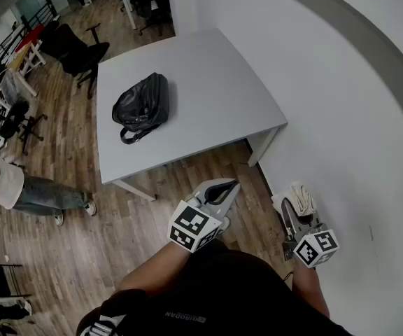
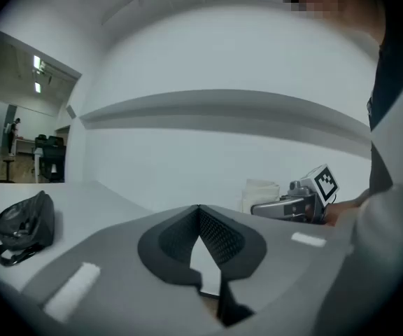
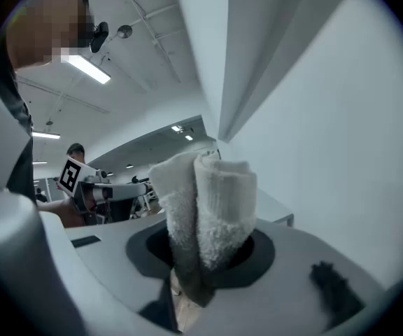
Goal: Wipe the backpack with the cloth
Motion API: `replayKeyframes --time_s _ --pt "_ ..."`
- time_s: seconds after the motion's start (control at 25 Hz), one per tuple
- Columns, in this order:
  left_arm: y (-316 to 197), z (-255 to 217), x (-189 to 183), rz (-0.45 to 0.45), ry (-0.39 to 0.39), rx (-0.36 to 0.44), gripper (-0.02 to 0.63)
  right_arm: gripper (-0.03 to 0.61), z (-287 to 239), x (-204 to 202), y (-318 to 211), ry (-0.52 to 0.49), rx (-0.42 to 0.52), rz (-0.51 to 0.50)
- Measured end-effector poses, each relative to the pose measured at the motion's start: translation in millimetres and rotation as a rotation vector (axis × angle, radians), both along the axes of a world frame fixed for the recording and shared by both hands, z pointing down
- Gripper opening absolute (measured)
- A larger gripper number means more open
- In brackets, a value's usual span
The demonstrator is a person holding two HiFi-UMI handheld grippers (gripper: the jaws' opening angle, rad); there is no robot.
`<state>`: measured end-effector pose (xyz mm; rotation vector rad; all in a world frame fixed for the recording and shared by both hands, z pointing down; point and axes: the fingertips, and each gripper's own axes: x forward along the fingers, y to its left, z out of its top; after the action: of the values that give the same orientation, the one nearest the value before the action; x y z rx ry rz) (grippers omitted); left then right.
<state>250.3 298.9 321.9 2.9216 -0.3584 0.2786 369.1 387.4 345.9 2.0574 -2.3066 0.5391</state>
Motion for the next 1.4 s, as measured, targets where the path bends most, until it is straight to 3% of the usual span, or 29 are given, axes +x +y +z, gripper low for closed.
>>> replayKeyframes --time_s 0.52,1.0,1.4 --pt "47.1 24.8 -132.1 -0.3 -0.007 -0.026 0.006 0.101 7.4 -105.5 5.7 0.01 0.002 -0.287" --pt "69.8 19.9 -151.1 -0.376 -0.027 -0.009 0.006 0.101 19.6 -123.4 29.2 -0.028 0.007 -0.349" --pt "86.8 31.1 -195.0 -0.489 -0.081 -0.015 0.006 0.101 27.9 -156.7 34.8 -0.059 0.027 -0.432"
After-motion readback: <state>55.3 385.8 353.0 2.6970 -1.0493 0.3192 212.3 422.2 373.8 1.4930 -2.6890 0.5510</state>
